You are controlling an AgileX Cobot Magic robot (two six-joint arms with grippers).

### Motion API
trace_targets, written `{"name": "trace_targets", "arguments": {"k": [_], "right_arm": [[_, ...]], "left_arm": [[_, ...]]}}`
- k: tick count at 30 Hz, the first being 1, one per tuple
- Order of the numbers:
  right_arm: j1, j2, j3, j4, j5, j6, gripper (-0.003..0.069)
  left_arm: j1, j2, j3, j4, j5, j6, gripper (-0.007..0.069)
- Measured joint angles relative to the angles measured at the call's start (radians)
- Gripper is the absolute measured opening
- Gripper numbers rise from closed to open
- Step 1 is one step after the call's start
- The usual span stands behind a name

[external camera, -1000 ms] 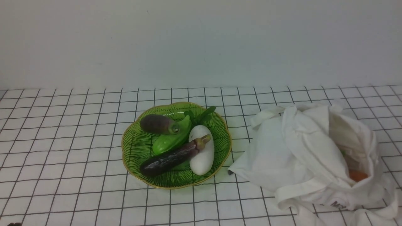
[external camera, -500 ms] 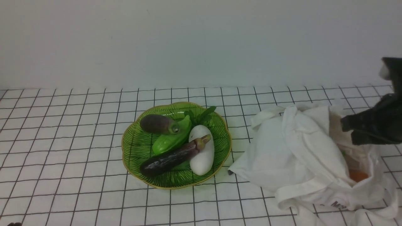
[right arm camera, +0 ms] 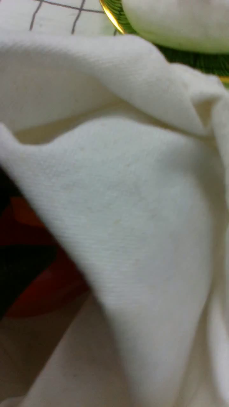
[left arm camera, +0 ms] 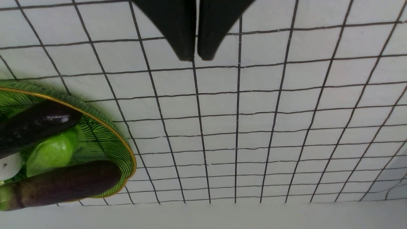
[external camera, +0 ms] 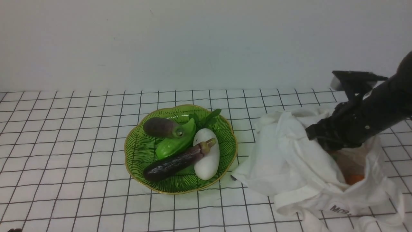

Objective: Take vegetables from bag on white checkered tablecloth place on plate.
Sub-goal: 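Reach for the red bell pepper in the white bag with the right gripper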

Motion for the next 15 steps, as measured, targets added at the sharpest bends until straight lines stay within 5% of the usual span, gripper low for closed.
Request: {"name": "trace_targets", "arguments": {"k": [5,9,15], "right_arm": [[0.033,0.012,-0.001,-0.007,-0.005,-0.007,0.051],[0.033,0.058,-0.008,-0.048,-0.005,0.055,0.0652],[0.044,0.121,-0.021,-0.052,0.019,0.101,0.0691]], "left_arm": [[0.0,0.0,0.0,0.0,0.0,0.005,-0.0008],[0.0,0.0,0.0,0.0,0.0,0.005,-0.0008],[0.0,0.0,0.0,0.0,0.0,0.005,-0.0008]]}}
